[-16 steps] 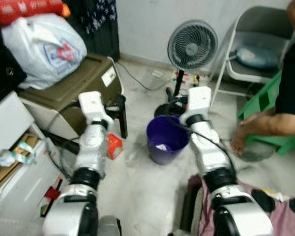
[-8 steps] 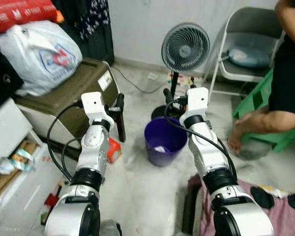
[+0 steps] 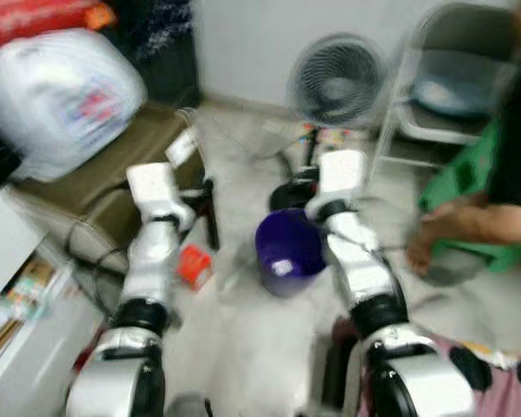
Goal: Clean up the room
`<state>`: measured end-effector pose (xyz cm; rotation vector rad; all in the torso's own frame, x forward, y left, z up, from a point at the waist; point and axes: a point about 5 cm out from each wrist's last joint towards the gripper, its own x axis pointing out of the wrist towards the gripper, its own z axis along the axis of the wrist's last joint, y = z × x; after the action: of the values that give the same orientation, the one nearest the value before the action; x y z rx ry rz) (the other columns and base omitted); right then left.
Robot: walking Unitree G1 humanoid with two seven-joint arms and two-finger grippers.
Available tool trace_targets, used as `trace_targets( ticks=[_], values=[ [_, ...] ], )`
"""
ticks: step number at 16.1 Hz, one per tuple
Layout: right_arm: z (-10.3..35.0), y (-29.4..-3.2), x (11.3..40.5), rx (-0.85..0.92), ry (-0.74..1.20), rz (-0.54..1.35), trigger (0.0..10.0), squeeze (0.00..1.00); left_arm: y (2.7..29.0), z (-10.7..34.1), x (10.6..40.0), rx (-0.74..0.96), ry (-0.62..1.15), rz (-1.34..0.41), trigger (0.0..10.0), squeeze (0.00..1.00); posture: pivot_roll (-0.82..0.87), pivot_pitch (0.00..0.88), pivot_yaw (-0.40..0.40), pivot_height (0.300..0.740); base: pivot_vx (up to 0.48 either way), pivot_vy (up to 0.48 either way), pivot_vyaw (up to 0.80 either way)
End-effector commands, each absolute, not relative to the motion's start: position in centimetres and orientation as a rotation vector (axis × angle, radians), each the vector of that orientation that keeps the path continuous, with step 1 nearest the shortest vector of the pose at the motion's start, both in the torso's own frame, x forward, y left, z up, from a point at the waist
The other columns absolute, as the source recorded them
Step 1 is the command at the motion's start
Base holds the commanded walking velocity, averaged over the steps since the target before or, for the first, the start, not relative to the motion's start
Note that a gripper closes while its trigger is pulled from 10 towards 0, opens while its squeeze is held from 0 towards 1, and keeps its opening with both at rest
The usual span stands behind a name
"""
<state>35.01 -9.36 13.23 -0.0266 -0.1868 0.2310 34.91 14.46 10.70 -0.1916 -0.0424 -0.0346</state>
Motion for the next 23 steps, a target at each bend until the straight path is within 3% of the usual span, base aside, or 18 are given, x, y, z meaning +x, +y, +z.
trace_targets(
  ticks=[1,9,13,23],
  values=[
    [13.07,-10.82,35.11,-0.035,-0.181,0.188,10.0,0.0,12.9,11.16,35.02,-0.199,-0.058,-0.082,10.0,0.0,-0.03,0.006,-0.026,0.74,0.304,0.0,0.0],
    [13.18,-10.97,35.27,-0.016,-0.182,0.175,10.0,0.0,13.02,11.2,35.14,-0.204,-0.054,-0.068,10.0,0.0,-0.03,0.011,-0.027,0.74,0.273,0.0,0.0],
    [13.21,-10.91,35.27,-0.025,-0.185,0.178,10.0,0.0,13.07,11.19,35.19,-0.204,-0.052,-0.066,10.0,0.0,-0.03,0.011,-0.027,0.74,0.0,0.0,0.0],
    [13.18,-10.86,35.31,-0.031,-0.183,0.179,10.0,0.0,12.99,11.1,35.21,-0.197,-0.044,-0.067,10.0,0.0,-0.03,0.012,-0.025,0.74,0.0,0.0,0.77]
  ],
)
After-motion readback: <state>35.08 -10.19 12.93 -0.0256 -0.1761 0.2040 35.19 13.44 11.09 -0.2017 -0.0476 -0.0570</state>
